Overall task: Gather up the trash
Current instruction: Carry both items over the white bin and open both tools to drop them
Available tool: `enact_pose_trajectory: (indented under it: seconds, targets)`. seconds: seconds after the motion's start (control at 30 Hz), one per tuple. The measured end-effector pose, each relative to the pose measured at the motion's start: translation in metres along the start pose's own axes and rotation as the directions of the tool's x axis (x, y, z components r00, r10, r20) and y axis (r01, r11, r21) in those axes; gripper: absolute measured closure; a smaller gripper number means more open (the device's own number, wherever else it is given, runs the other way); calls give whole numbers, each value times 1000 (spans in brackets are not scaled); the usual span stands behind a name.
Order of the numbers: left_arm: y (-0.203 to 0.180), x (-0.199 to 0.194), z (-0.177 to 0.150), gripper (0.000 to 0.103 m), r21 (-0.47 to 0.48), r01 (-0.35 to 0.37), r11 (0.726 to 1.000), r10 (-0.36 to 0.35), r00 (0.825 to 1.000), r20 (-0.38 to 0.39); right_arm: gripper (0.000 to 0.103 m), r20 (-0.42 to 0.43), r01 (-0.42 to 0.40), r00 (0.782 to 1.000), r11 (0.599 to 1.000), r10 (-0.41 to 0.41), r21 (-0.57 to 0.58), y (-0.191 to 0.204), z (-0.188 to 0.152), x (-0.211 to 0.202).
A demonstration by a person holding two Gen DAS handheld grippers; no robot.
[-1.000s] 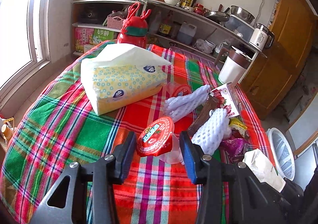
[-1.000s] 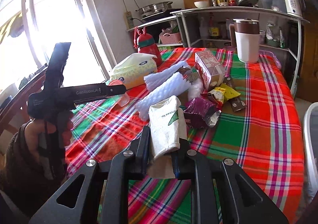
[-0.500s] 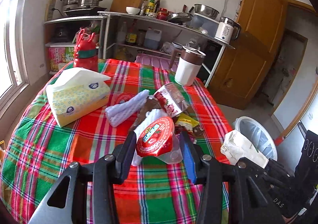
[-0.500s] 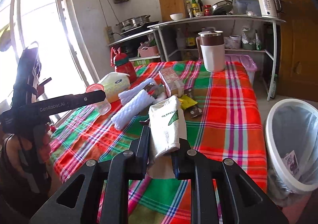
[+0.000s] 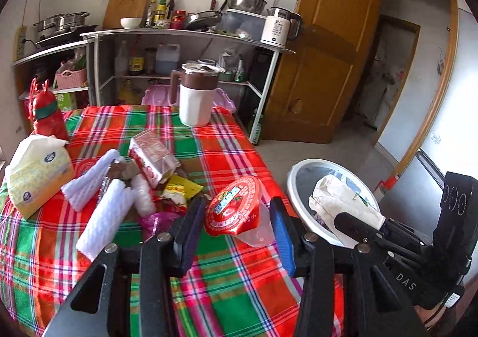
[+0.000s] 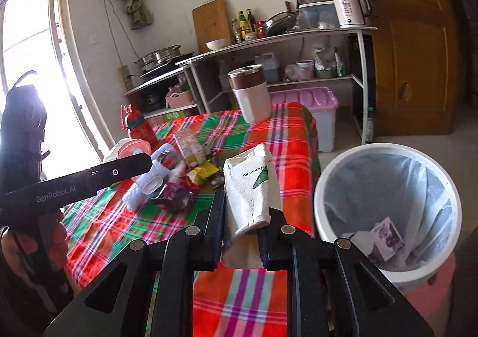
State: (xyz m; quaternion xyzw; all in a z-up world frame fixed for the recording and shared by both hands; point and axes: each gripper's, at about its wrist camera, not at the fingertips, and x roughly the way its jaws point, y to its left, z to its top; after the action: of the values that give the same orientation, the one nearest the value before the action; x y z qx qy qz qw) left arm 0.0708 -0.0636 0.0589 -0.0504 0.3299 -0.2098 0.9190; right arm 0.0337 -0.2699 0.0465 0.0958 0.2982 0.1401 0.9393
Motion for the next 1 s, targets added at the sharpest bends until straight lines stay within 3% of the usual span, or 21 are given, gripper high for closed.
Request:
enact_pose_trajectory:
  seconds: [0.27,0.5,0.93,1.0]
  targets:
    - [-58,33,6,56,66,107,992,-104,993,-48,83,6,108,994,993,-109,56,-48,6,-19]
    - [-99,69,9,56,96,174,980,-165,982,-95,83,-32,229,973,969,-227,90,-93,10,-26]
    - [-141,121,-7,56,115,197,974,-170,962,-214,81,-163,348,931,930,-327,118,-149,-3,-5]
    - [-142,123,-8,55,109,198,974,-170,959,-228,71,-175,350,929,930,-327,118,-150,-4,-5]
